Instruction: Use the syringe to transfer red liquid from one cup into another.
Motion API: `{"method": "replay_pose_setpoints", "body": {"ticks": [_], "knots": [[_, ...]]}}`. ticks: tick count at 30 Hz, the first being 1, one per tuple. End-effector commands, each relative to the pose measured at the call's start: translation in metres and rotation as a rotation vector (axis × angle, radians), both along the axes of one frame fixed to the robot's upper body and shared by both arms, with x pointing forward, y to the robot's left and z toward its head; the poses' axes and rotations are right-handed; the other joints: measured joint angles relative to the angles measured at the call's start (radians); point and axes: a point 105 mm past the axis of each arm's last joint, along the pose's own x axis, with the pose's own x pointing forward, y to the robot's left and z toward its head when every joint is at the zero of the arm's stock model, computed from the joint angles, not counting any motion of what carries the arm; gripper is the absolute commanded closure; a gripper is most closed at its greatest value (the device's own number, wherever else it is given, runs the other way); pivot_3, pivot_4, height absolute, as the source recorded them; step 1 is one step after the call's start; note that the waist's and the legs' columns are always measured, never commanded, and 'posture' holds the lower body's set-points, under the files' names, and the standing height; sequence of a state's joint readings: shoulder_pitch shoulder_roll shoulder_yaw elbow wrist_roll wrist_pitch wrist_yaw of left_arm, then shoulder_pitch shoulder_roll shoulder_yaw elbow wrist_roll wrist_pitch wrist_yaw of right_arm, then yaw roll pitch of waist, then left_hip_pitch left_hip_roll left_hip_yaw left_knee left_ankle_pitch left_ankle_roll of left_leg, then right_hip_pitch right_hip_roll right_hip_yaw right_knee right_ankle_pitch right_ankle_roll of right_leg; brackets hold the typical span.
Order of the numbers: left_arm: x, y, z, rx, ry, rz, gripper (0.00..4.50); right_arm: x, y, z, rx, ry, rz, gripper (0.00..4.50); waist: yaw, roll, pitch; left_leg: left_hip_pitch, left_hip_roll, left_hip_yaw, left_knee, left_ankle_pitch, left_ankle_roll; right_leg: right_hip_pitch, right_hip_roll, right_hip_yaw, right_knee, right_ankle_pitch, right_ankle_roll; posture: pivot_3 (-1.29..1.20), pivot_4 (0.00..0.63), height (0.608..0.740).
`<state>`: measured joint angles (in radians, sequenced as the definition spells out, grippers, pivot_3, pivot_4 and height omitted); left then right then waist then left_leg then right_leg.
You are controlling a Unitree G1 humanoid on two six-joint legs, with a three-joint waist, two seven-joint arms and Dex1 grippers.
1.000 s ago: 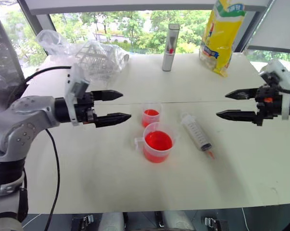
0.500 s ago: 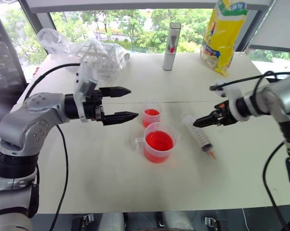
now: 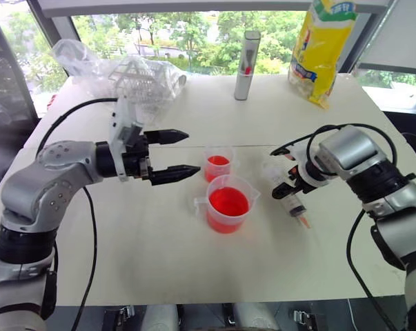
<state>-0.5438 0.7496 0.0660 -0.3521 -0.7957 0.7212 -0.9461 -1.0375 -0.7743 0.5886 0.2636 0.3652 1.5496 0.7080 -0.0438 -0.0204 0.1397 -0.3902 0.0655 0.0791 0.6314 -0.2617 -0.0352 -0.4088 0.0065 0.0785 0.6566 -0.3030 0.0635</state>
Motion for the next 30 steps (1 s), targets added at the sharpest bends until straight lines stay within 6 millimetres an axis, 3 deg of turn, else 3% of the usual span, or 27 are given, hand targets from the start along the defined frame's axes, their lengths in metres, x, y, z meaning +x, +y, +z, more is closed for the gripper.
{"method": "replay_pose_setpoints", "body": {"ticks": [1, 3, 6, 10, 11, 16, 21, 24, 26, 28, 30], "knots": [[-0.005, 0.002, 0.010, -0.008, -0.047, 0.016, 0.00, 0.005, 0.005, 0.005, -0.014, -0.026, 0.017, 0.09, -0.001, 0.000, 0.000, 0.000, 0.000, 0.000, 0.000, 0.000, 0.000, 0.000, 0.000, 0.000, 0.000, 0.000, 0.000, 0.00, 0.150, 0.740], [-0.004, 0.003, 0.010, -0.009, -0.046, 0.021, 0.00, 0.007, 0.009, 0.002, -0.016, -0.025, 0.029, 0.09, -0.003, -0.001, -0.001, 0.001, 0.000, 0.000, 0.000, 0.000, 0.000, 0.000, 0.000, 0.000, 0.000, 0.000, 0.000, 0.00, 0.150, 0.740], [-0.003, 0.003, 0.010, -0.009, -0.046, 0.026, 0.00, 0.008, 0.012, -0.003, -0.020, -0.016, 0.035, 0.91, -0.004, -0.003, -0.002, 0.002, 0.000, 0.000, 0.000, 0.000, 0.000, 0.001, 0.001, 0.000, 0.001, 0.000, 0.000, 0.00, 0.150, 0.740], [-0.002, 0.004, 0.010, -0.011, -0.045, 0.029, 0.00, 0.009, 0.013, -0.007, -0.018, -0.002, 0.033, 2.91, -0.003, -0.004, -0.002, 0.003, 0.000, 0.000, 0.000, 0.000, 0.000, 0.002, 0.001, 0.000, 0.001, 0.000, 0.000, 0.00, 0.150, 0.740], [-0.002, 0.004, 0.010, -0.011, -0.045, 0.030, 0.00, 0.008, 0.012, -0.007, -0.014, 0.002, 0.029, 3.08, -0.003, -0.004, -0.003, 0.003, 0.000, 0.000, 0.000, 0.000, 0.000, 0.002, 0.001, 0.000, 0.001, 0.000, 0.000, 0.00, 0.150, 0.740], [0.002, 0.005, 0.012, -0.018, -0.047, 0.026, 0.00, 0.008, 0.013, 0.006, 0.046, -0.013, -0.010, 3.08, -0.001, -0.004, -0.002, 0.003, 0.000, 0.000, 0.000, 0.000, 0.000, 0.002, 0.001, 0.000, 0.001, 0.000, 0.000, 0.00, 0.150, 0.740], [0.007, 0.005, 0.022, -0.044, -0.058, 0.012, 0.00, 0.016, 0.015, 0.055, 0.174, -0.218, 0.014, 3.08, 0.001, -0.003, -0.002, 0.000, 0.000, 0.000, 0.000, 0.000, 0.000, -0.001, 0.001, 0.000, 0.001, 0.000, 0.000, 0.00, 0.150, 0.740], [0.012, 0.003, 0.028, -0.050, -0.065, -0.002, 0.00, 0.016, 0.027, 0.105, 0.332, -0.451, 0.142, 3.08, 0.002, -0.003, -0.002, 0.000, 0.000, 0.000, -0.001, 0.000, 0.000, -0.001, 0.000, -0.001, 0.001, 0.000, 0.000, 0.00, 0.150, 0.740], [0.015, 0.001, 0.030, -0.041, -0.075, -0.015, 0.00, 0.008, 0.032, 0.140, 0.443, -0.593, 0.219, 3.08, 0.002, -0.003, -0.002, 0.000, 0.000, -0.001, -0.001, 0.000, 0.000, -0.001, 0.000, -0.001, 0.000, 0.000, 0.000, 0.00, 0.150, 0.740], [0.018, -0.003, 0.037, -0.049, -0.085, -0.040, 0.00, -0.003, 0.038, 0.179, 0.490, -0.883, 0.368, 3.08, 0.003, -0.003, -0.002, 0.000, 0.000, -0.001, -0.001, 0.000, 0.000, 0.000, 0.001, -0.002, 0.000, 0.000, 0.000, 0.00, 0.150, 0.740], [0.020, -0.006, 0.043, -0.055, -0.095, -0.062, 0.00, -0.020, 0.042, 0.197, 0.530, -1.033, 0.454, 3.08, 0.004, -0.003, -0.002, 0.000, 0.000, -0.002, -0.001, 0.000, 0.000, 0.001, 0.001, -0.004, -0.001, 0.000, 0.000, 0.00, 0.150, 0.740]]}}
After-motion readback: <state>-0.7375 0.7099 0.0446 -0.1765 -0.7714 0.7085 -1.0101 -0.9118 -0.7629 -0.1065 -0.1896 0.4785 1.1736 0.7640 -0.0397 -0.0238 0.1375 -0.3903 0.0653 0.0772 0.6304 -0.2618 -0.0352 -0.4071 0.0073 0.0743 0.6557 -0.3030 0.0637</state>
